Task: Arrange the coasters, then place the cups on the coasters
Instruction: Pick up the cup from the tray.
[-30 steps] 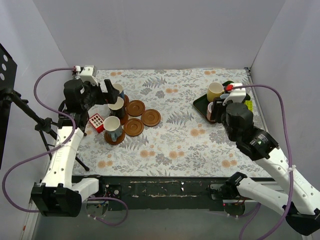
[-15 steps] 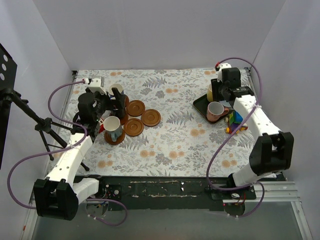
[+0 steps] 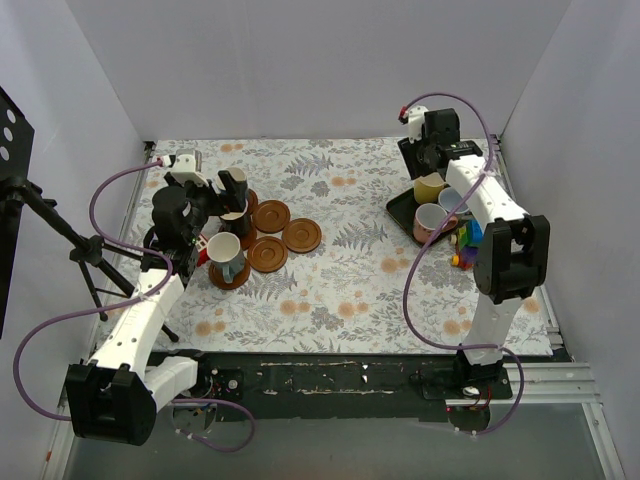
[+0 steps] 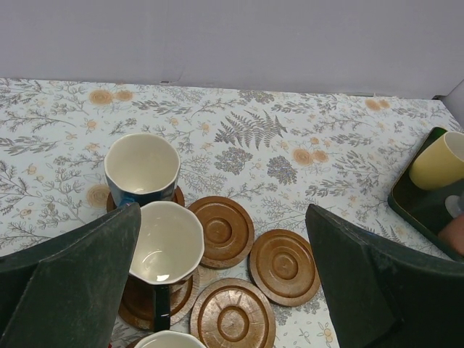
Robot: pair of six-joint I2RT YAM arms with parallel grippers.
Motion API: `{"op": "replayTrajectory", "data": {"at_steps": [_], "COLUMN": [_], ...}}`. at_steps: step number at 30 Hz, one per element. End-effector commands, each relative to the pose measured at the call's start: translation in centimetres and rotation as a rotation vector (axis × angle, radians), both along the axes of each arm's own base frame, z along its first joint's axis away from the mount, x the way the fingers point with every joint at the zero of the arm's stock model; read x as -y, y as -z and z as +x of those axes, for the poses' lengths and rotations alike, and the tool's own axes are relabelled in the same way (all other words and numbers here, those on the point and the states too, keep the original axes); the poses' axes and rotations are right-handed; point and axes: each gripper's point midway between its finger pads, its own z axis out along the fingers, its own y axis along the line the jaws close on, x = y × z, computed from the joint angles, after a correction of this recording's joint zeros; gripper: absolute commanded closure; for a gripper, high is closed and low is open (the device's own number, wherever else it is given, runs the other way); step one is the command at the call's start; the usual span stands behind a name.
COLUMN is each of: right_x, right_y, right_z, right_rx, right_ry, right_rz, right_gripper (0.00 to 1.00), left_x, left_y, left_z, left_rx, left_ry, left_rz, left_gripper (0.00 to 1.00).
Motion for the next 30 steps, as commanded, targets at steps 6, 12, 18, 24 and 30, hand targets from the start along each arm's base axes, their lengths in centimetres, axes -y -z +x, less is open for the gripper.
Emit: {"op": "replayTrajectory", "data": {"at_steps": [6,12,18,24,30], "right_x": [-0.3,0.7,0.7,0.3,-0.1], "right_y": [2.9,4.4,5.7,6.1,5.3], "right_z": [1.9,2.3,2.5,3.1,3.8], "right_rx": [-0.068,-0.086,-0.108,-0.123,-0.12], "right_ry": [-0.067,-0.028,-0.019,0.009,0.048], "right_rz": [-0.068,-0.119,-0.118,-0.09,-0.075], "right_gripper": [0.46,0.47,0.6,0.72,0.91], "left_x": [-0.2,-0.3,-0.2,-0.1,-0.1], "left_y": [-1.2,-0.8,-0.5,-0.3,0.0], "left_z": [0.1,0.4,0.5,0.6,0.7], "left_rx": [0.029,0.015,0.001,-0.005,-0.011], "left_ry": [-0.007,-0.01,-0.007,-0.004,-0.005], "left_rz": [0.003,0.008,0.011,0.01,0.014], "left_gripper": [0.02,0.02,0.02,0.02,0.02]}}
